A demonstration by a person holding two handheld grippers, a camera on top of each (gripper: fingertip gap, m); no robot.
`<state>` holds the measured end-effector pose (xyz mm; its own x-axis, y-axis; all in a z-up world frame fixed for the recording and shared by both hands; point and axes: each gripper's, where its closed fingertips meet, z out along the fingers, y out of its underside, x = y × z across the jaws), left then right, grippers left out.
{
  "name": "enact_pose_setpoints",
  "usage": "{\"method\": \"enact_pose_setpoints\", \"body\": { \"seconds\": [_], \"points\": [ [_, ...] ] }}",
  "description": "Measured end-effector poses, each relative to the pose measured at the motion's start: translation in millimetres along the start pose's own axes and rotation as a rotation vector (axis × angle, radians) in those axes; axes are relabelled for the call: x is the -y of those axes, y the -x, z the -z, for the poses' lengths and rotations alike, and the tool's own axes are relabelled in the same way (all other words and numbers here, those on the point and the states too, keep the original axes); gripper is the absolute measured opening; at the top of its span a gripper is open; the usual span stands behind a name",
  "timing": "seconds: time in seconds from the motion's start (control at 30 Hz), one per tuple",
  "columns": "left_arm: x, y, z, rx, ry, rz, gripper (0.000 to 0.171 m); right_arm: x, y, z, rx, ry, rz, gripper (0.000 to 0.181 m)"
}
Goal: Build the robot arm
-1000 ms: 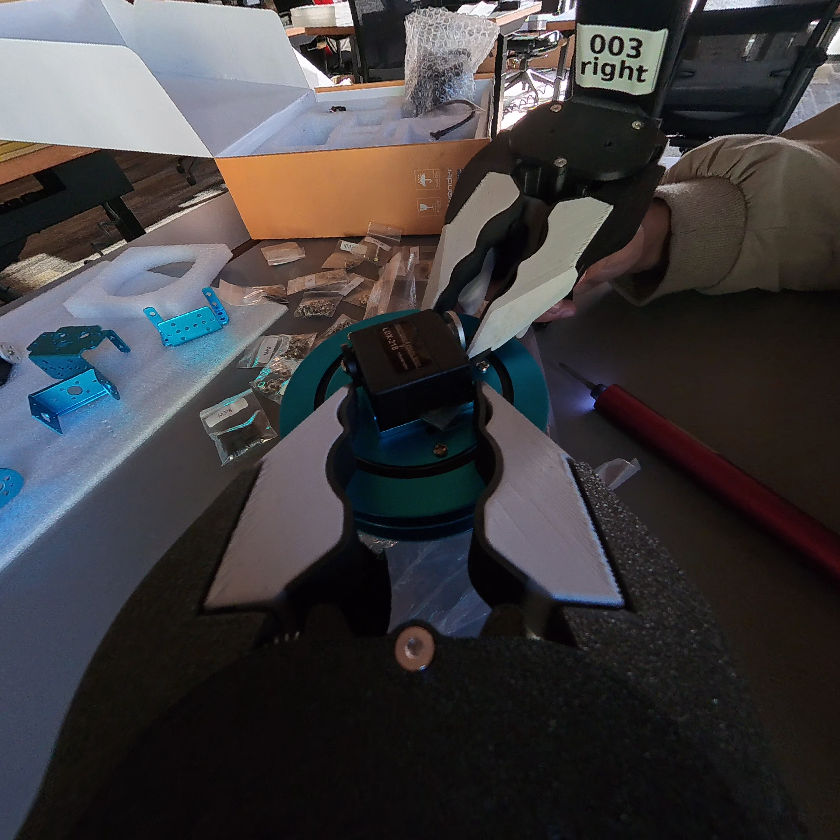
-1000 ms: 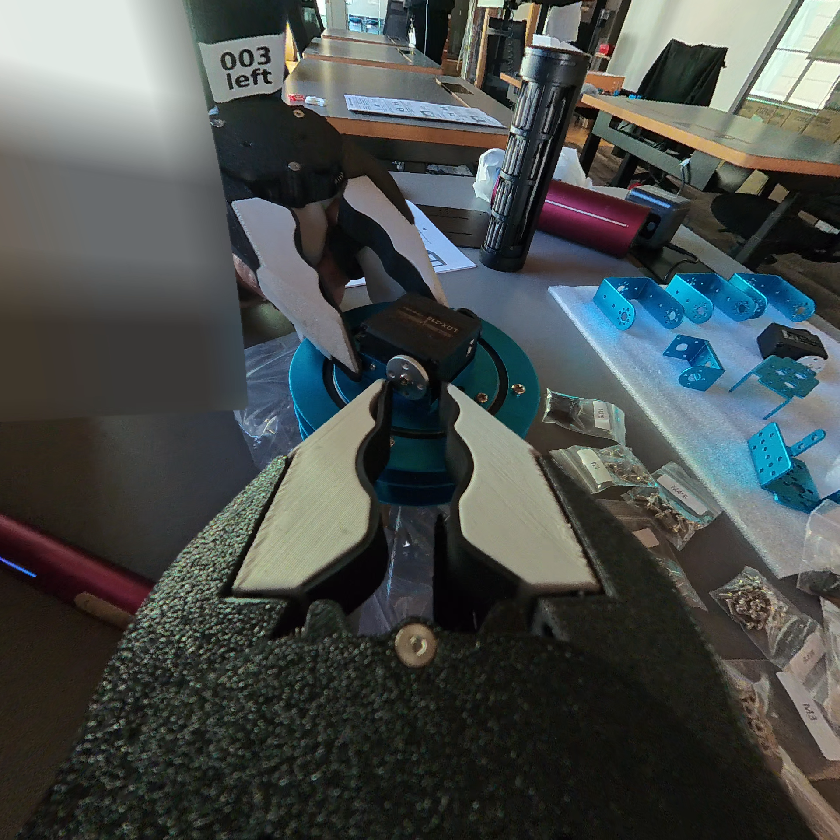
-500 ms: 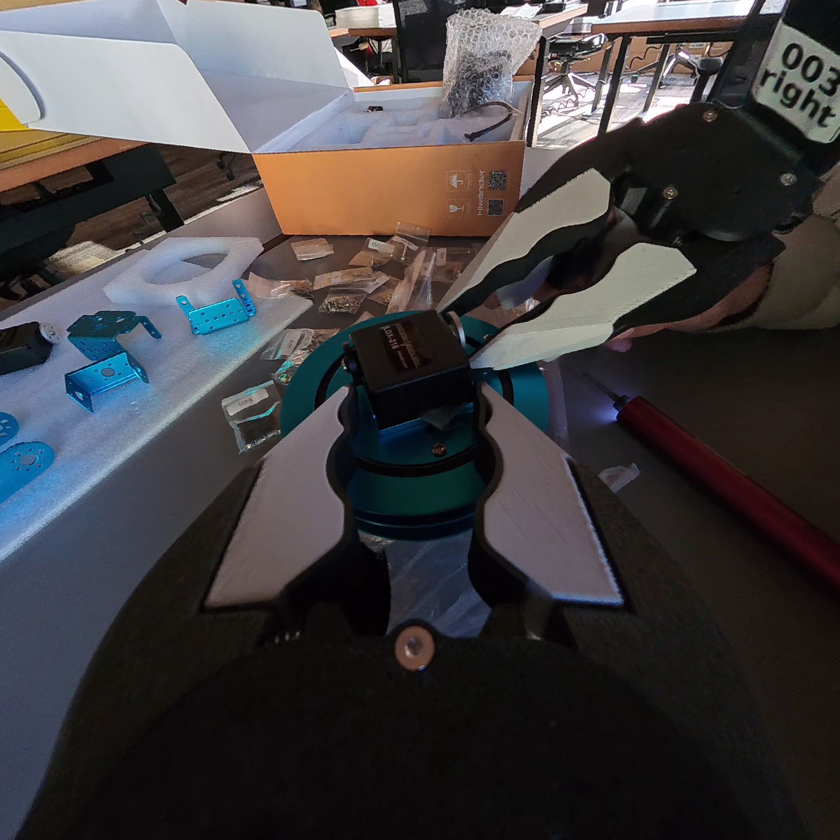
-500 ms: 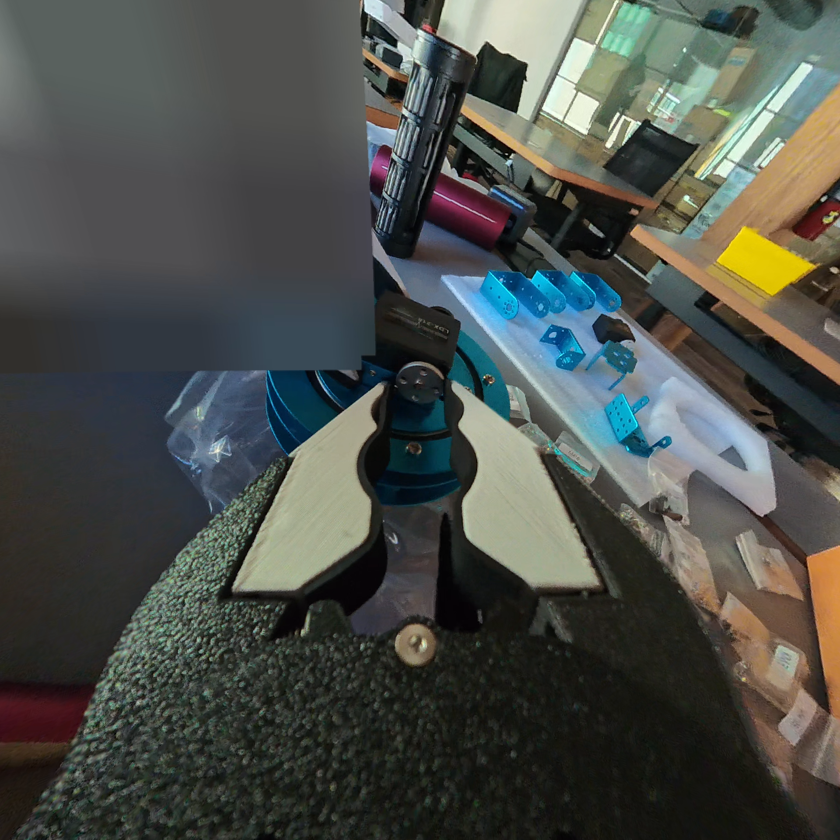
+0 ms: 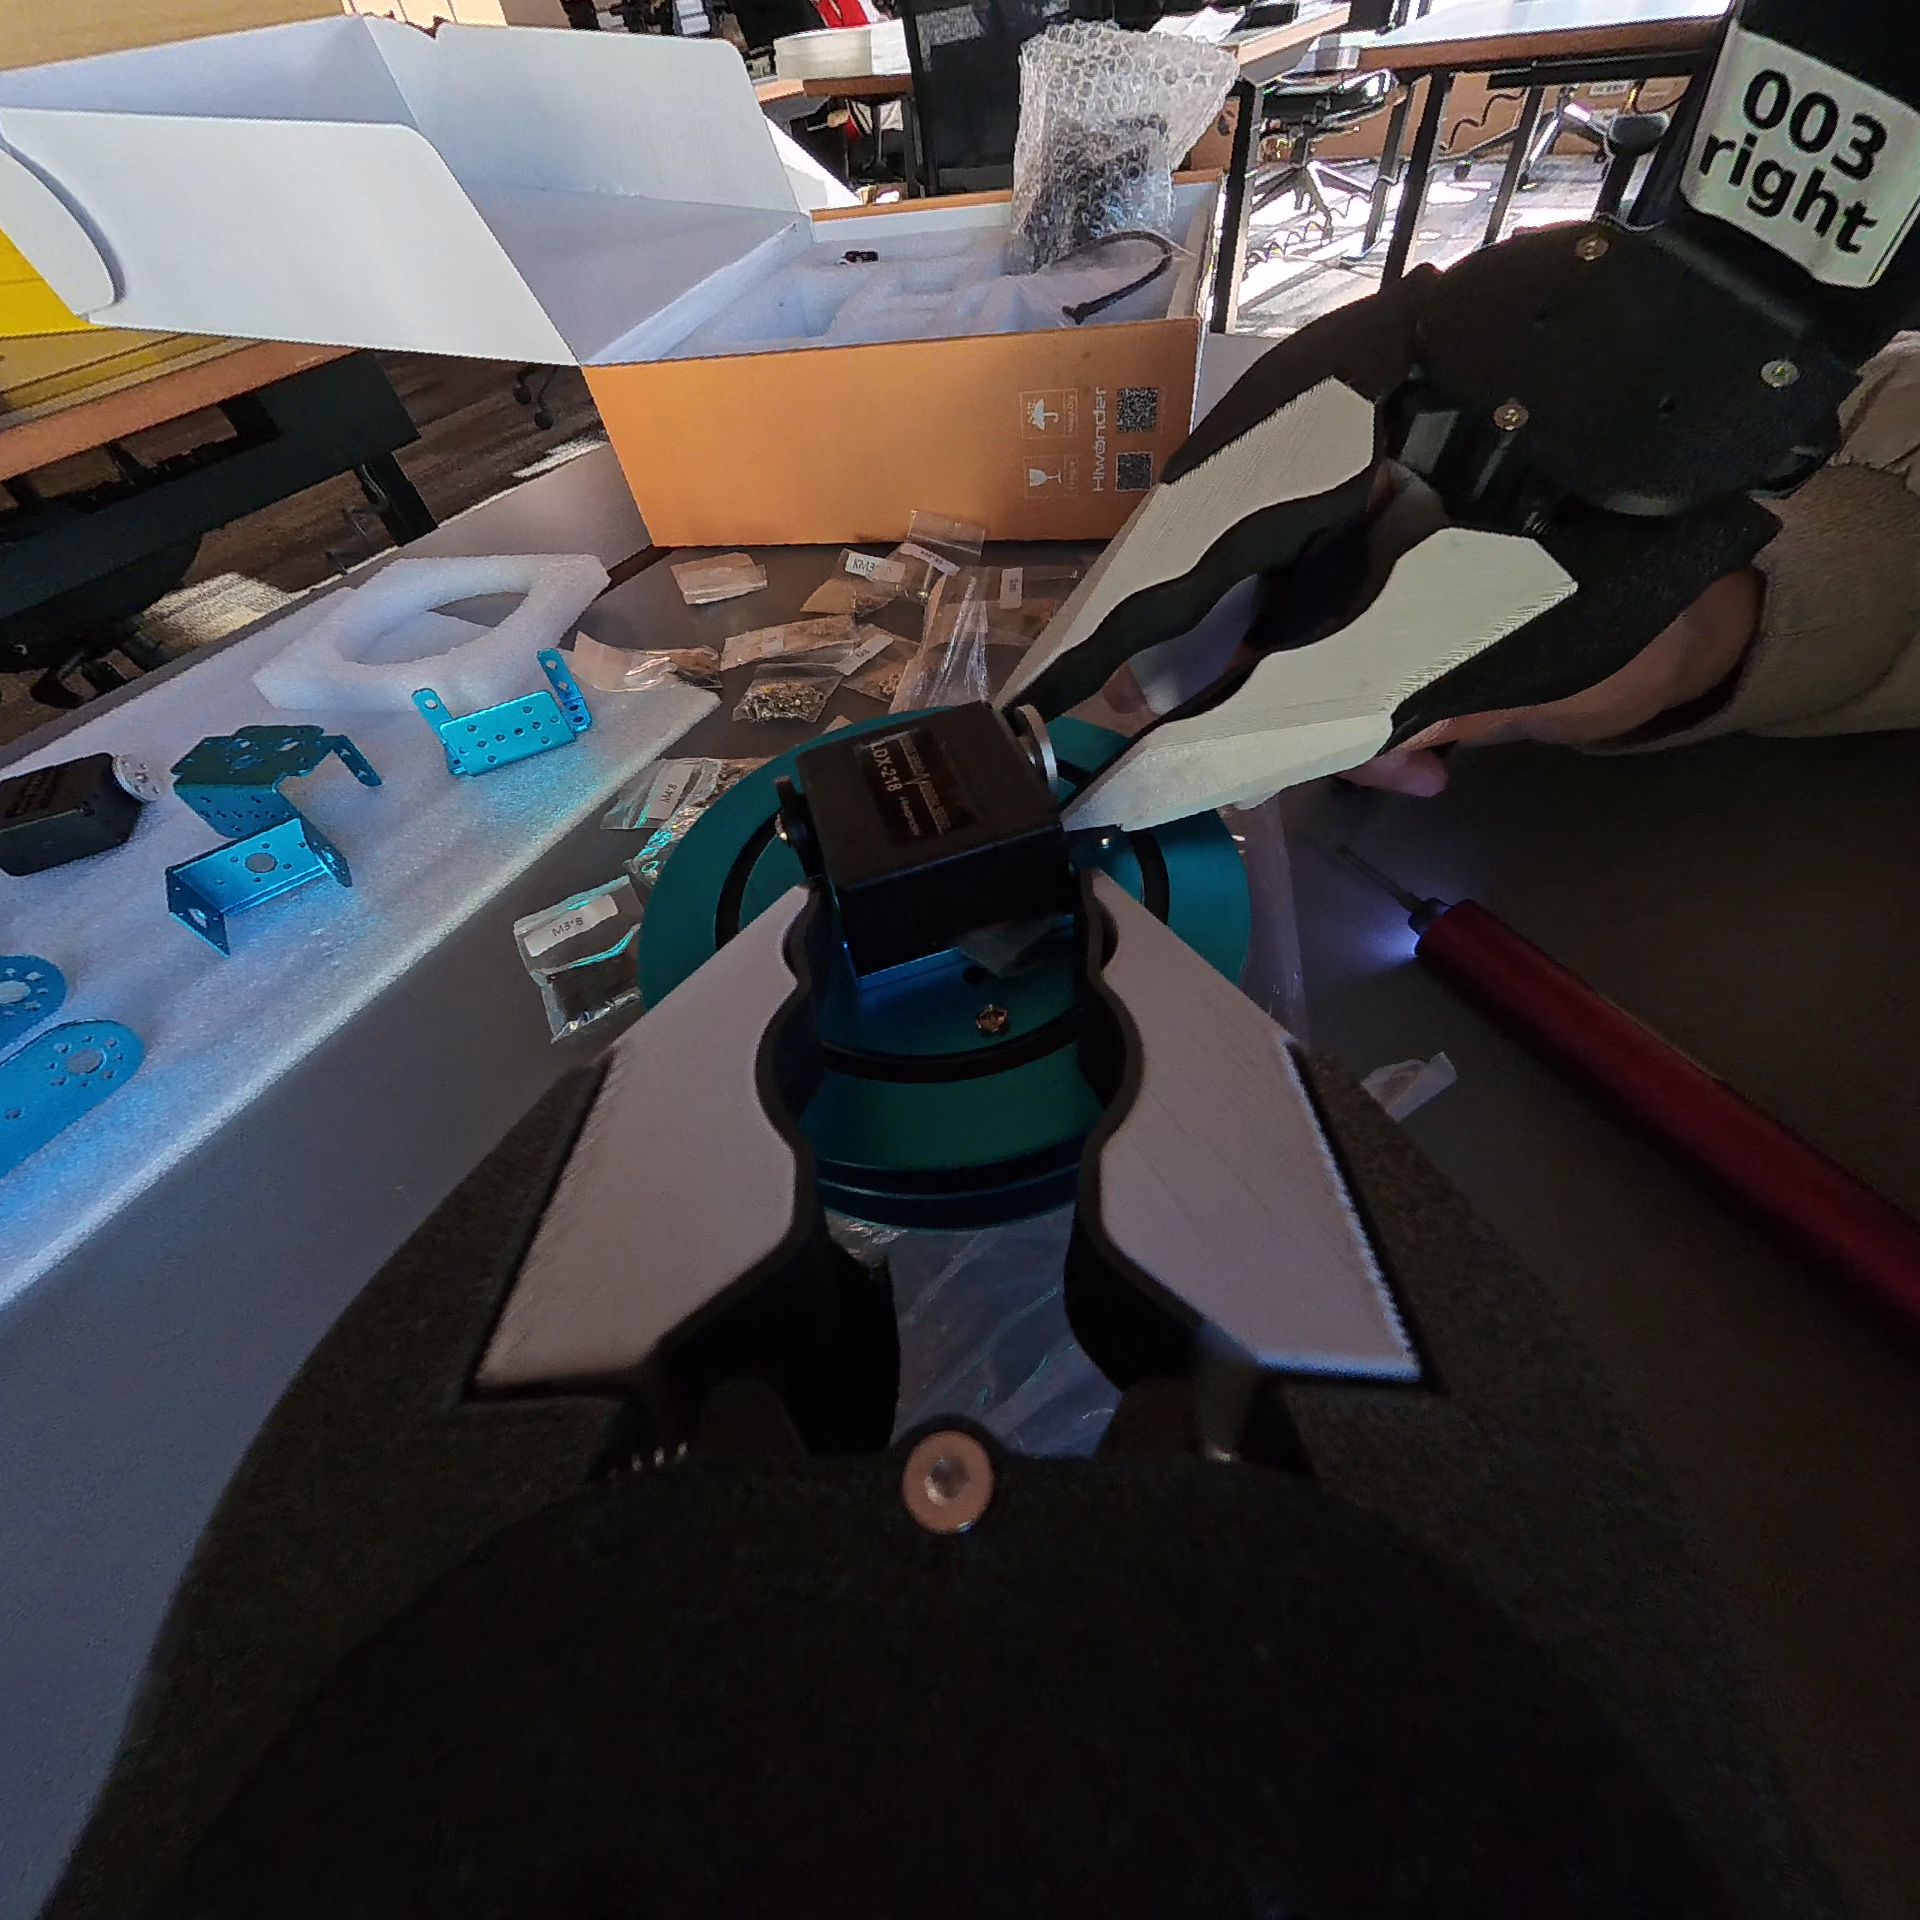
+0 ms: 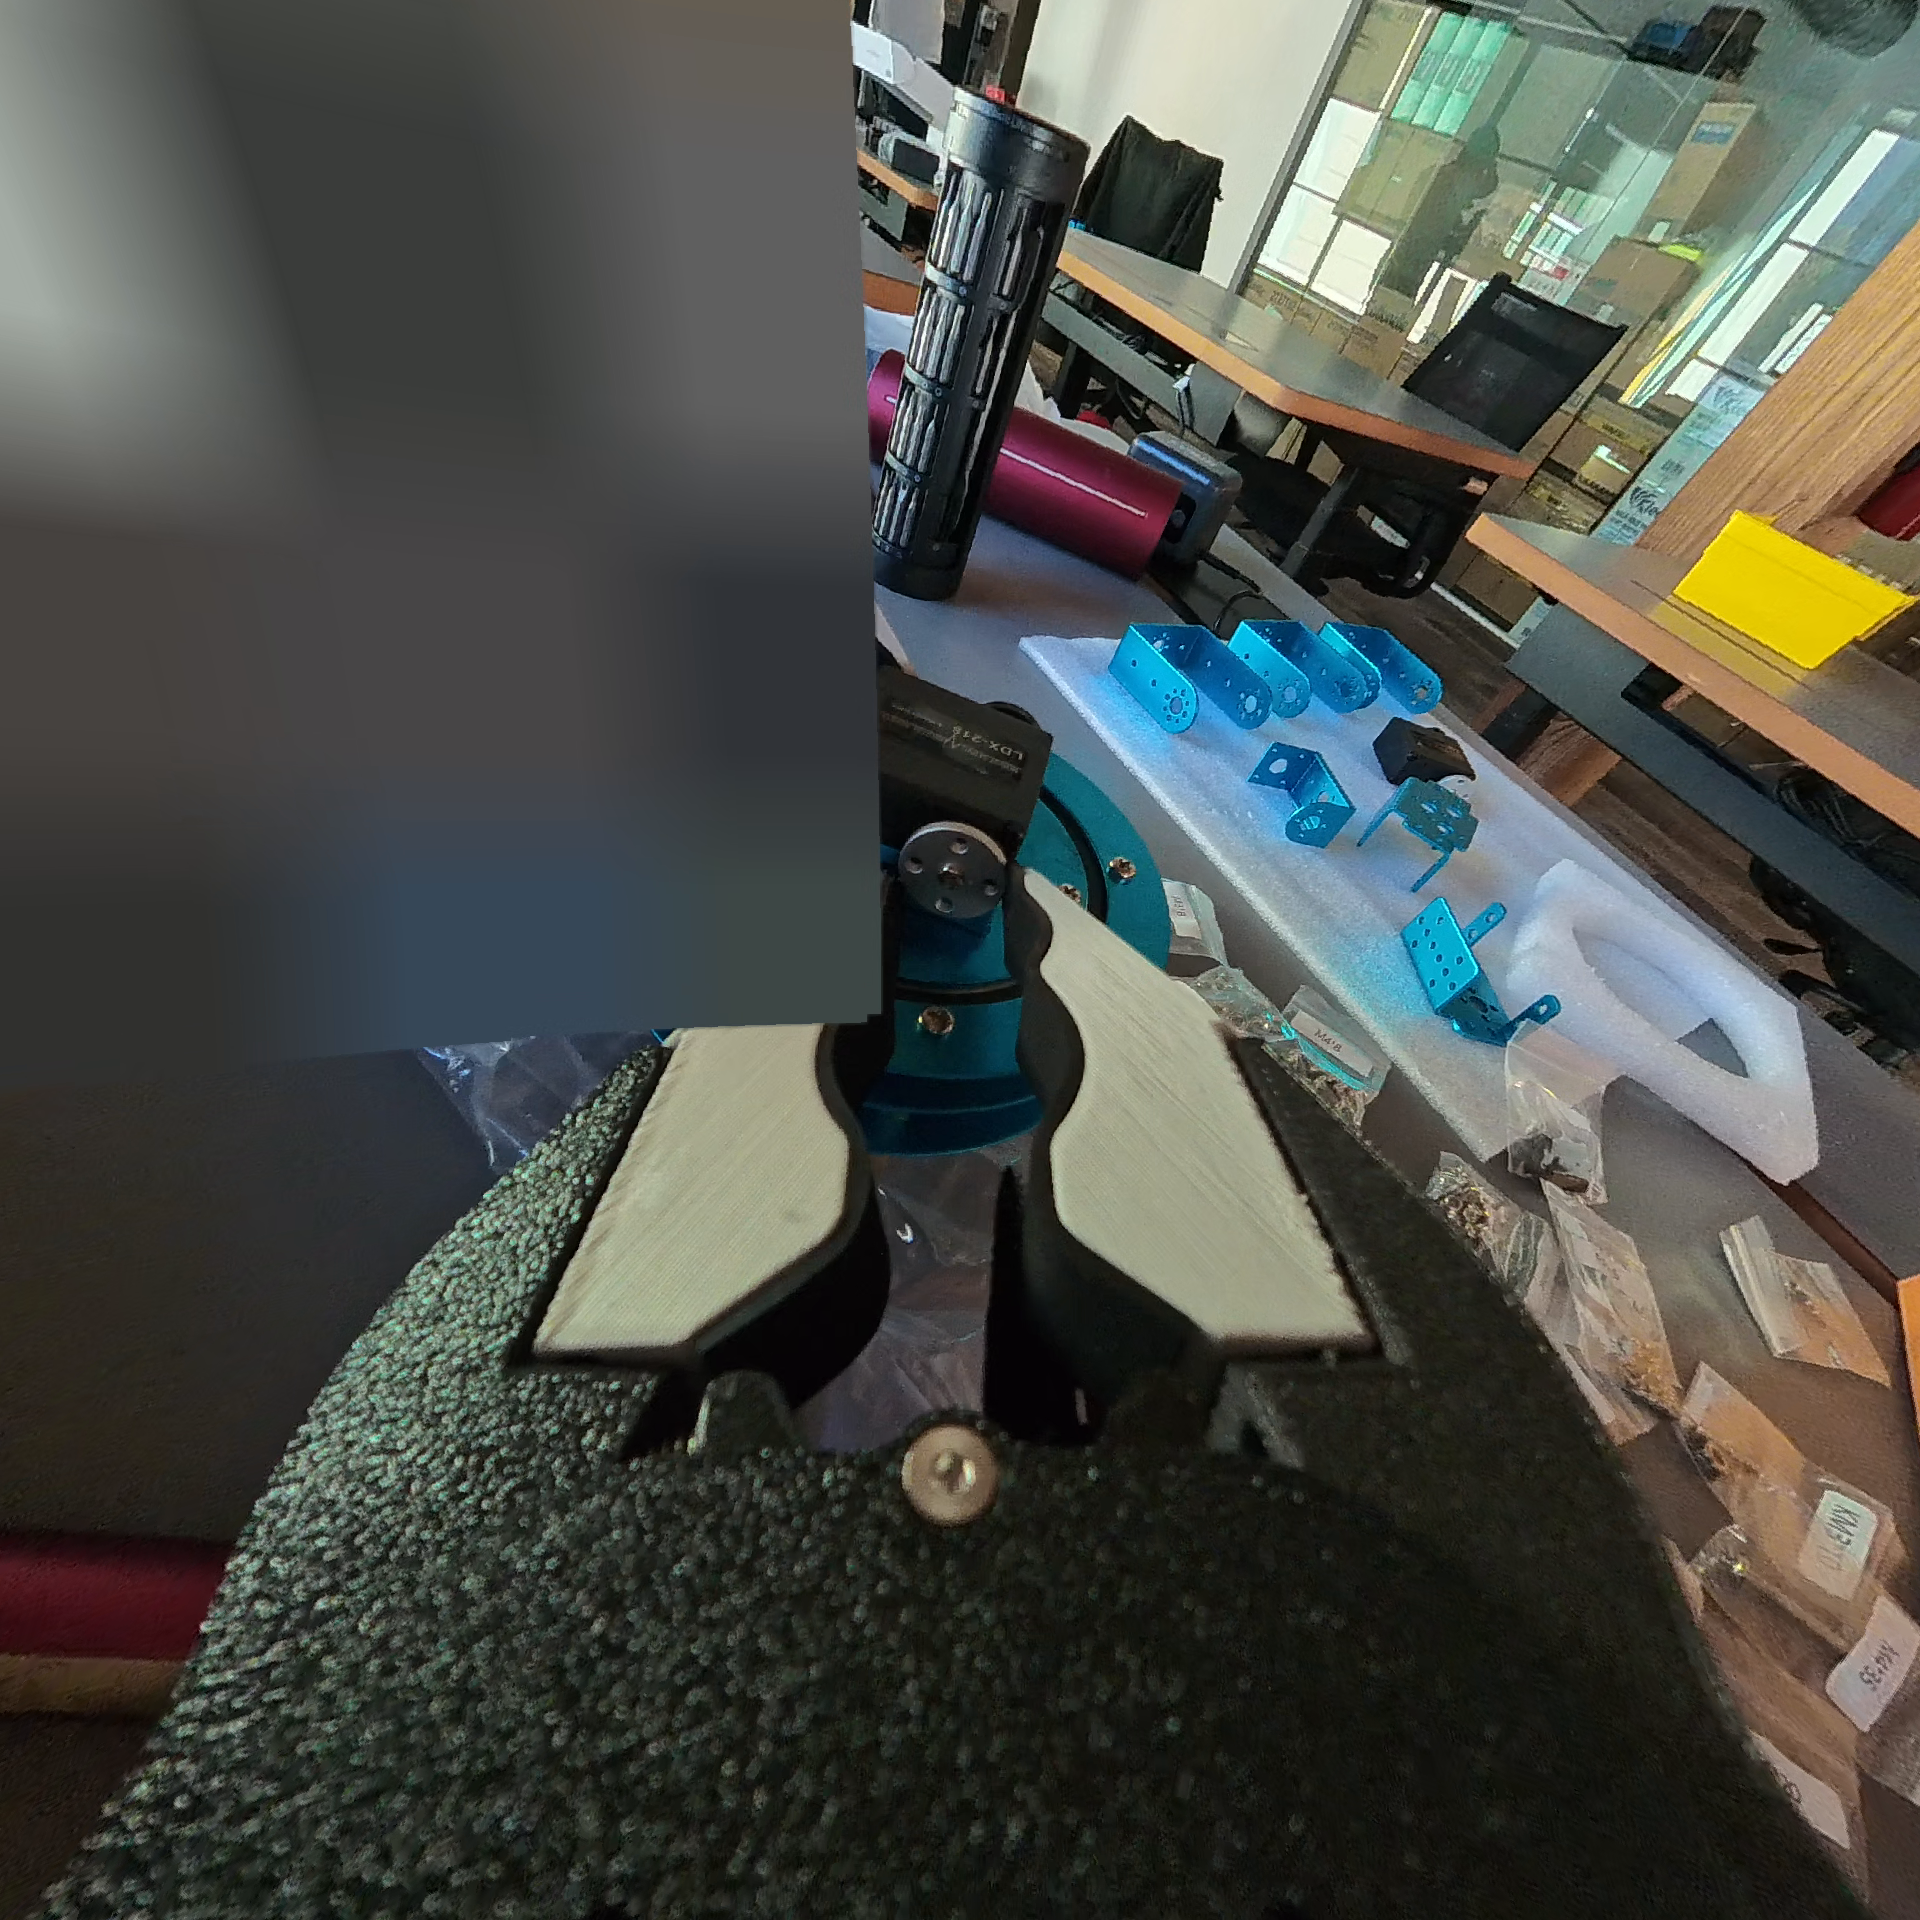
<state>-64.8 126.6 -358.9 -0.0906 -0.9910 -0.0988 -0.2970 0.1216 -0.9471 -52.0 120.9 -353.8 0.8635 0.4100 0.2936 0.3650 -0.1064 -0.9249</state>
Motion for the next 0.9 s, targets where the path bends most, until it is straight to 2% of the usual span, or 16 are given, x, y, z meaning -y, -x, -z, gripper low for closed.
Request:
{"method": "enact_pose_setpoints", "body": {
  "seconds": [0.17,0.2,0.33,0.37,0.47,0.57,0.67,0.83,0.9],
  "points": [
    [0.0,0.0,-0.1,0.001,0.0,-0.001,0.045,-0.3,-0.1,0.1,0.015,0.0,-0.017,0.017],
    [-0.1,0.3,-0.1,0.0,0.001,-0.002,0.045,-0.5,-0.4,-0.4,0.014,0.005,-0.019,0.022],
    [-0.5,0.0,0.5,-0.042,0.003,-0.009,0.046,0.7,0.5,1.8,0.056,0.033,-0.05,0.019],
    [-0.3,-0.4,0.4,-0.054,-0.002,-0.011,0.046,1.1,-0.3,4.7,0.073,0.041,-0.065,0.025],
    [-0.5,-1.6,1.5,-0.095,-0.008,-0.026,0.045,-6.3,4.7,20.9,0.193,0.102,-0.145,0.042],
    [-1.1,-2.3,3.2,-0.128,-0.012,-0.043,0.045,-9.8,-9.8,46.5,0.173,0.101,-0.154,0.031],
    [-1.2,-3.7,4.8,-0.171,-0.028,-0.059,0.045,-36.0,-0.7,71.8,0.31,0.218,-0.192,0.039],
    [-2.2,-7.5,8.7,-0.252,-0.039,-0.078,0.046,-59.4,8.2,99.4,0.415,0.225,-0.298,0.039],
    [-2.6,-9.7,10.5,-0.282,-0.039,-0.08,0.045,-65.6,7.8,101.9,0.404,0.233,-0.325,0.039]
  ]
}}
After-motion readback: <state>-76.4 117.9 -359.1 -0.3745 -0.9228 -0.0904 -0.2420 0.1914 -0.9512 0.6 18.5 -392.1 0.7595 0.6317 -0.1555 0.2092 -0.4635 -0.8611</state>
